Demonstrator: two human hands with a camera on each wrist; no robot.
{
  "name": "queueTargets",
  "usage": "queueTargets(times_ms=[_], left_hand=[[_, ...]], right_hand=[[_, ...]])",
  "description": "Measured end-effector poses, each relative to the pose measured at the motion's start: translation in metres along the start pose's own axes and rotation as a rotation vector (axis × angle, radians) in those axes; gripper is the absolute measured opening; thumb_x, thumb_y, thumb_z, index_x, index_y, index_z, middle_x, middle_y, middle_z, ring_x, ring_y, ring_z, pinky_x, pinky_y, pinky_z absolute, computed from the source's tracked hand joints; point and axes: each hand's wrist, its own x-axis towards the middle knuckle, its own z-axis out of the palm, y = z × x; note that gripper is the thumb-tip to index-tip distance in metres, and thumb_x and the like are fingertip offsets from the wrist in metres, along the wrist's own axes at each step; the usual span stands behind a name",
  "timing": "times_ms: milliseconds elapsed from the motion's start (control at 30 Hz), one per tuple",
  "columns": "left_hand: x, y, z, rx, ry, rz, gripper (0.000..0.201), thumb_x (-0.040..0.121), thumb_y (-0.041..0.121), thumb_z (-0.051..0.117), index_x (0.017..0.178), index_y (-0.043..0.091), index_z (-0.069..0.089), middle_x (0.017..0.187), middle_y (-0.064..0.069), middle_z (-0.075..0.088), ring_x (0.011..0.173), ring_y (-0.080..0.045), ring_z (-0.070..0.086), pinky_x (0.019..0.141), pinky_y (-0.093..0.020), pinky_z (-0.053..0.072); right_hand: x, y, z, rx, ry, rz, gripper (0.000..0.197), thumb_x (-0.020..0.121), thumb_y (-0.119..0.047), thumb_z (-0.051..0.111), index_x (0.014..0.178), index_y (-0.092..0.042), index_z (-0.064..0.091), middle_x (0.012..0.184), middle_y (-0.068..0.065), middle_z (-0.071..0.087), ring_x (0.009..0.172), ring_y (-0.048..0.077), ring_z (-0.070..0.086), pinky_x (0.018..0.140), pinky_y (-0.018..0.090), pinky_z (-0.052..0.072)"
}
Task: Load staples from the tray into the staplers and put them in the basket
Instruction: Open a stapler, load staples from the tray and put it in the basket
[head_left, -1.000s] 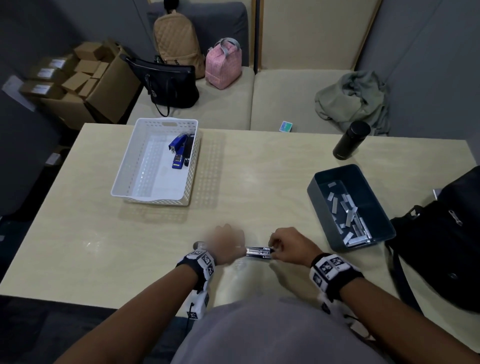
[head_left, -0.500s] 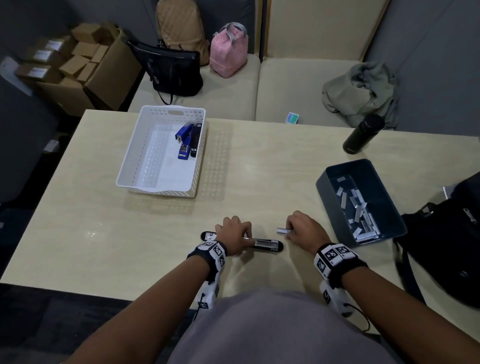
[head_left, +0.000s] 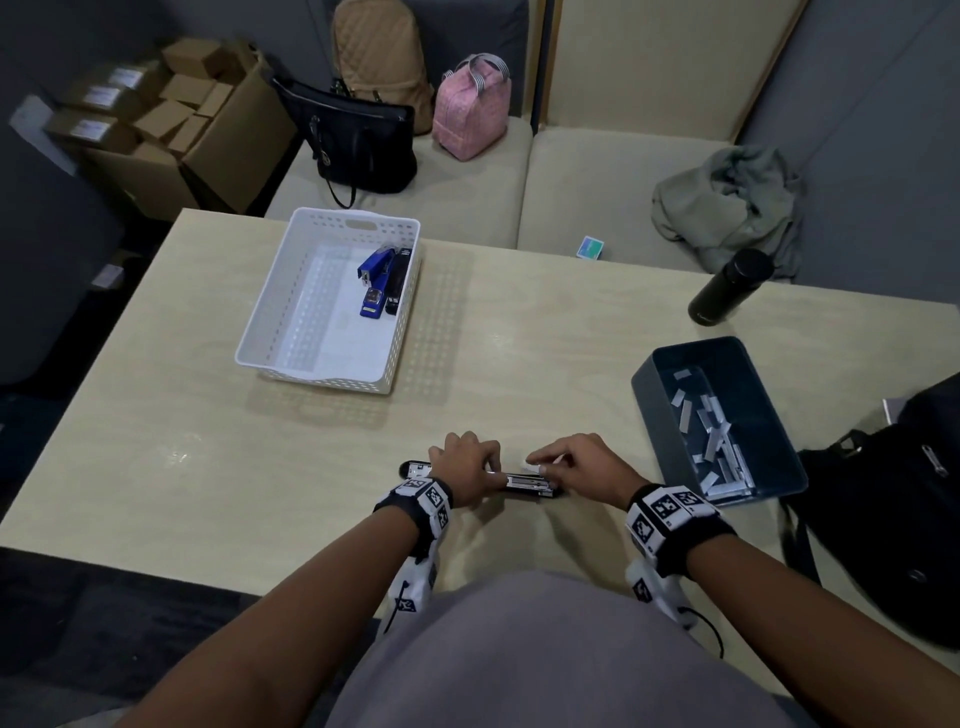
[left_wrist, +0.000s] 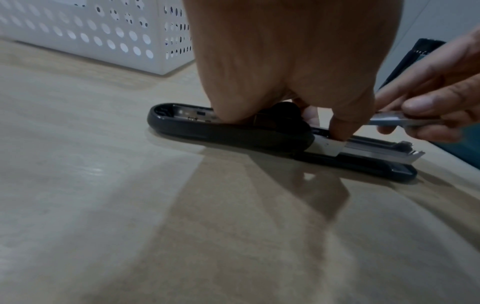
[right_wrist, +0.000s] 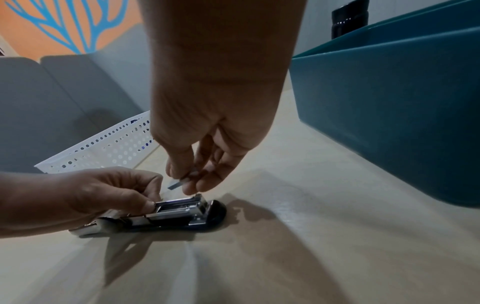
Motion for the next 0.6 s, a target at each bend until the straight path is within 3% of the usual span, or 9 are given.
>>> queueTargets(times_ms=[100, 167, 267, 367, 467, 600], left_hand=[[0.000, -0.001, 0.001, -0.004, 0.007, -0.003, 0.024, 0.080, 0.045, 0.067, 0.092, 0.024, 0.064, 0.109, -0.004, 0.055, 0.111, -0.027, 0.044, 0.089, -0.040, 0.031], [0.001, 0.000, 0.001, -0.008, 0.008, -0.004, 0.023, 0.080, 0.045, 0.068, 0.091, 0.024, 0.064, 0.109, -0.004, 0.056, 0.111, -0.027, 0.044, 0.089, -0.040, 0.031], [0.001, 0.000, 0.000, -0.012, 0.006, -0.009, 0.023, 0.080, 0.044, 0.068, 0.090, 0.024, 0.065, 0.109, -0.004, 0.055, 0.110, -0.027, 0.044, 0.088, -0.040, 0.030], [0.001, 0.001, 0.000, -0.019, 0.011, -0.014, 0.021, 0.079, 0.042, 0.068, 0.089, 0.024, 0.065, 0.106, -0.004, 0.055, 0.109, -0.027, 0.045, 0.084, -0.040, 0.029], [0.001, 0.001, 0.000, -0.013, 0.011, -0.016, 0.021, 0.079, 0.043, 0.069, 0.087, 0.024, 0.065, 0.105, -0.004, 0.055, 0.107, -0.027, 0.045, 0.081, -0.039, 0.028], [0.001, 0.001, 0.001, -0.020, 0.006, -0.020, 0.021, 0.078, 0.043, 0.069, 0.084, 0.024, 0.065, 0.102, -0.004, 0.055, 0.106, -0.027, 0.046, 0.082, -0.040, 0.030]], right_hand=[[0.001, -0.003, 0.000, -0.043, -0.030, -0.033, 0.018, 0.083, -0.016, 0.071, 0.099, -0.020, 0.078, 0.084, -0.004, 0.071, 0.068, -0.001, 0.059, 0.058, 0.003, 0.040], [0.002, -0.003, 0.000, -0.058, -0.009, -0.006, 0.015, 0.075, -0.020, 0.080, 0.090, -0.021, 0.079, 0.075, -0.012, 0.066, 0.064, -0.001, 0.057, 0.056, 0.004, 0.040], [0.002, -0.004, 0.002, -0.069, 0.072, 0.032, 0.012, 0.067, -0.020, 0.084, 0.074, -0.020, 0.074, 0.065, -0.010, 0.063, 0.059, 0.002, 0.053, 0.051, 0.009, 0.039], [-0.001, -0.005, 0.006, -0.074, 0.106, -0.014, 0.021, 0.071, -0.021, 0.078, 0.088, -0.022, 0.066, 0.076, -0.008, 0.070, 0.067, 0.008, 0.059, 0.061, 0.020, 0.047], [-0.004, -0.008, 0.011, -0.192, 0.145, -0.039, 0.022, 0.076, -0.029, 0.074, 0.097, -0.026, 0.069, 0.087, -0.007, 0.075, 0.078, 0.011, 0.065, 0.072, 0.031, 0.052], [-0.006, -0.013, 0.020, -0.395, 0.149, -0.028, 0.020, 0.077, -0.035, 0.071, 0.096, -0.028, 0.073, 0.088, -0.001, 0.075, 0.082, 0.021, 0.067, 0.071, 0.033, 0.053]])
